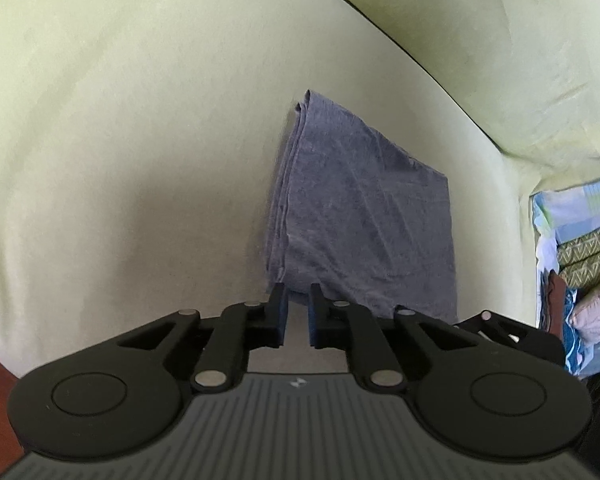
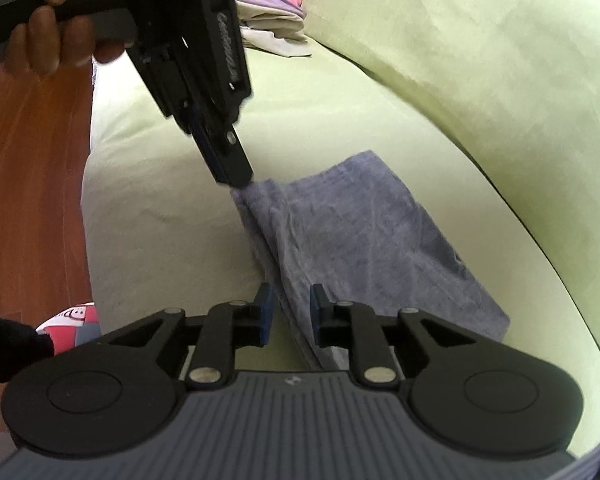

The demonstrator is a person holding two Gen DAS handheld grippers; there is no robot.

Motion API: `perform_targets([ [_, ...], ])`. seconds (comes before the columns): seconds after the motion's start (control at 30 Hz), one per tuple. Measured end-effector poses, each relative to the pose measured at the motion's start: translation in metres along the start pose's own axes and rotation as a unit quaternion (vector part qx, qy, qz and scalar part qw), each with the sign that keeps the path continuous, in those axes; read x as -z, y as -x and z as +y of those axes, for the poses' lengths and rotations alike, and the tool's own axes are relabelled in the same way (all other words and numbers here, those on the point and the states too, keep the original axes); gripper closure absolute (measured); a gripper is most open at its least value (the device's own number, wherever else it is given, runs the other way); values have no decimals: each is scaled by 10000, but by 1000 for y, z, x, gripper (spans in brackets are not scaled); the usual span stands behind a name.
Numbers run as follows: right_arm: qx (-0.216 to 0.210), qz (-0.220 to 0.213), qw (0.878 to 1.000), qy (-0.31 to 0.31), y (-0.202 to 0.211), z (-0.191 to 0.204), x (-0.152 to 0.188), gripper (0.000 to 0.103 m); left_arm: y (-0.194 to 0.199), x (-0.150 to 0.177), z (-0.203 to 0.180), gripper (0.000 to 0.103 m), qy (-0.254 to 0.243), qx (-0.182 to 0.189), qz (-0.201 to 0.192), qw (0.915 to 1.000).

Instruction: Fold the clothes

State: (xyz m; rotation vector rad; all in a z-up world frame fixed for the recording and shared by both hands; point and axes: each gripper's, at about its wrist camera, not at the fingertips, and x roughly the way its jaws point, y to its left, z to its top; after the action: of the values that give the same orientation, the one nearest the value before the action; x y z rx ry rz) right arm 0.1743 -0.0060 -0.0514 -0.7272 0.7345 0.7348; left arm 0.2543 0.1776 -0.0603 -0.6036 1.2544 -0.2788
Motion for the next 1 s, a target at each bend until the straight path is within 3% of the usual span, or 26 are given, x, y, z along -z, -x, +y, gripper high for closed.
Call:
perform_targets([
  [0.13,61,17,10000,-7,-7,-2,-1,88,-8,-3,4,88,209,97,-60,9997],
  [0.33,184,114,9995,-215,-5,-16,2,87,-9,-7,2,88,34,54,-79,9999],
  [0.47,223,178,9986,-443,-3,-26,4,83,-1,-10,-1,79,-289,-54,-178,9994],
  [0.63,259,223,9974,-641,-8,-38,4,82,-10,-17,-8,79,-719,-63,-72,9974],
  [0.77,243,159,9945,-1008,-14,-55,3,82,-15,-19,-9,79,-855,-85,17,9963],
  [1.0,-108,-95,9785,-2056,-38,-103,-8,82,-10,-18,-8,79,-1045,54,132,9944],
])
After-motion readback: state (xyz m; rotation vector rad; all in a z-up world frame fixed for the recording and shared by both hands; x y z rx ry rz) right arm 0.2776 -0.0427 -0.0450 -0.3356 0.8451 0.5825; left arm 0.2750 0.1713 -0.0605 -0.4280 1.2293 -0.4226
